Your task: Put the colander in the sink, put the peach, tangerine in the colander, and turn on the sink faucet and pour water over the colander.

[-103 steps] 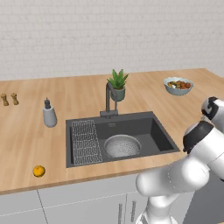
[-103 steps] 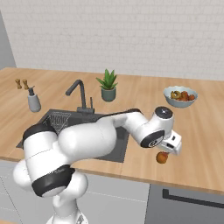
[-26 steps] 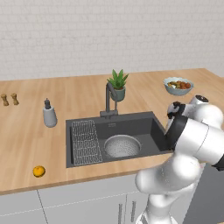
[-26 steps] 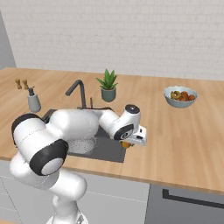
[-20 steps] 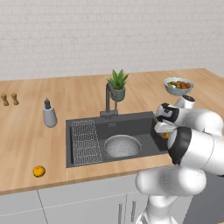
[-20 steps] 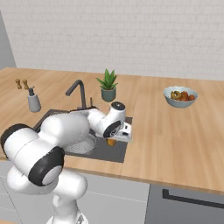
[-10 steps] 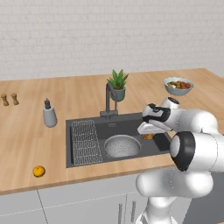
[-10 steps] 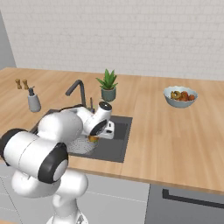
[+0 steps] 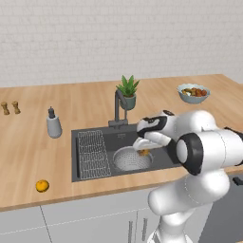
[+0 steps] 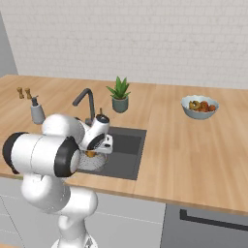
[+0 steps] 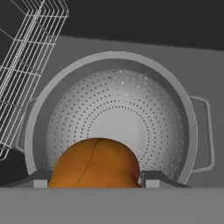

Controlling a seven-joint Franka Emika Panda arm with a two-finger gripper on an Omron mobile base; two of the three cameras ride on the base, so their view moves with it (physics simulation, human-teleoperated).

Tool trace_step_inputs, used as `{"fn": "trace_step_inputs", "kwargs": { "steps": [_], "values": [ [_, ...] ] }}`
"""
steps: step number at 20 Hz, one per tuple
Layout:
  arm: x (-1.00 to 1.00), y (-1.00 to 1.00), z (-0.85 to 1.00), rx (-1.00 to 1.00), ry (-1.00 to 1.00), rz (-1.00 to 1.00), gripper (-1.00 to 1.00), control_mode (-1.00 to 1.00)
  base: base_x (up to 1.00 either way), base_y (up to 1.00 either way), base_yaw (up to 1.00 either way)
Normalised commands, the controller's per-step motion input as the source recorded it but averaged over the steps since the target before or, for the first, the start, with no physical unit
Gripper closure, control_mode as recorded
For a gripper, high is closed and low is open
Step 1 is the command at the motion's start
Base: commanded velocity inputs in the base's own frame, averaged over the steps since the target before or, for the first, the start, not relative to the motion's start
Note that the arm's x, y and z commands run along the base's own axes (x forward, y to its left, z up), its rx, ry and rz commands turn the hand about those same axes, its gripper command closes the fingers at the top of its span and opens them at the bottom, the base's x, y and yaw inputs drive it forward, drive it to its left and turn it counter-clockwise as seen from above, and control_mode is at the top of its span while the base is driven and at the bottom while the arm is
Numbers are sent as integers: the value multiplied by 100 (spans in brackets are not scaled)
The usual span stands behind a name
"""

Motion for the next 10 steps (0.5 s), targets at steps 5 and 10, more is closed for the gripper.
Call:
{"fn": "trace_step_inputs", "kwargs": {
  "steps": [5, 10],
  "values": [
    [0, 45, -58, 0, 0, 0, 100, -100, 0, 0, 0],
    [2, 35, -40, 0, 0, 0, 100, -100, 0, 0, 0]
  ]
}}
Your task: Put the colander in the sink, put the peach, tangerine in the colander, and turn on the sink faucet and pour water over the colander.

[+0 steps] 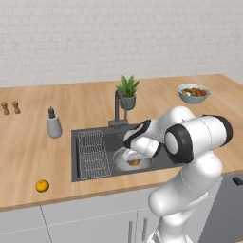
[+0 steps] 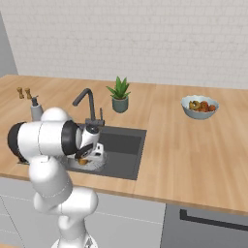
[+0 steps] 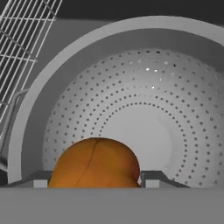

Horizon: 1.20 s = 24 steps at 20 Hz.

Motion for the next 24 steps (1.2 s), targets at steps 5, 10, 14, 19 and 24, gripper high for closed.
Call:
{"fn": "trace_step_inputs", "kwargs": {
  "steps": [5, 10, 14, 19, 24],
  "values": [
    [1, 24, -26, 0, 0, 0, 100, -100, 0, 0, 0],
    [10, 14, -17, 0, 0, 0, 100, -100, 0, 0, 0],
    [16, 9, -9, 0, 0, 0, -100, -100, 0, 0, 0],
    [16, 0, 0, 0, -4, 0, -100, -100, 0, 0, 0],
    [0, -7, 31, 0, -7, 0, -100, -100, 0, 0, 0]
  ]
}}
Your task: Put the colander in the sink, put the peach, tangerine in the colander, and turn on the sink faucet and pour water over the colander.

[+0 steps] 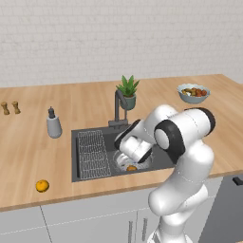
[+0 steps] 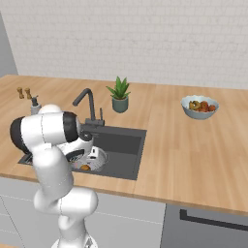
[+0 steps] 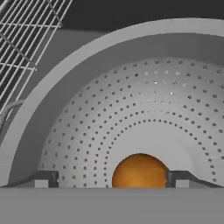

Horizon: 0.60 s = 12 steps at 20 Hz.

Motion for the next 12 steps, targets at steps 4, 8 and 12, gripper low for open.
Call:
{"fn": "trace_step_inputs", "kwargs": {
  "steps": [4, 8, 12],
  "values": [
    [-4, -14, 77, 0, -9, 0, -100, -100, 0, 0, 0],
    [-28, -24, 100, 2, -13, 0, -100, -100, 0, 0, 0],
    [-37, -15, 100, 5, -10, 0, -100, -100, 0, 0, 0]
  ]
}}
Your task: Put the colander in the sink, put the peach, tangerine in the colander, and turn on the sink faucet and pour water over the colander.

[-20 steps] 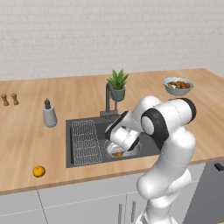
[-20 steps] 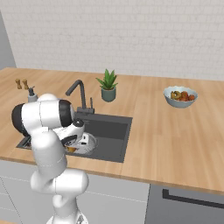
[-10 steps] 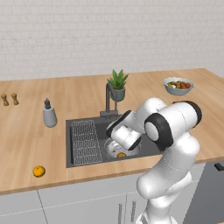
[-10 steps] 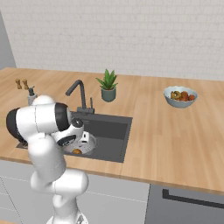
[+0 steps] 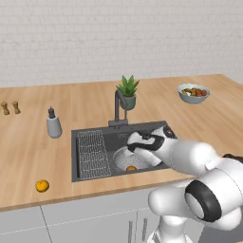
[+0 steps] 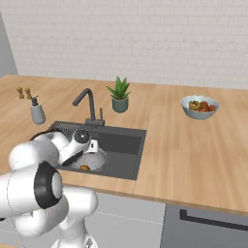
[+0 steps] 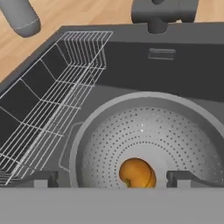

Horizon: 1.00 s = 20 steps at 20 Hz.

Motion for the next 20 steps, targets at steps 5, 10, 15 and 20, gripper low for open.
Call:
{"fn": "trace_step_inputs", "kwargs": {
  "steps": [5, 10, 15, 20],
  "values": [
    [-39, 0, 100, 7, 0, 0, -100, -100, 0, 0, 0],
    [-49, 2, 100, 1, 3, 0, -100, -100, 0, 0, 0],
    [-74, 36, 74, 0, 13, 0, -100, -100, 0, 0, 0],
    [-58, 81, 22, -4, 9, 0, -100, -100, 0, 0, 0]
  ]
}}
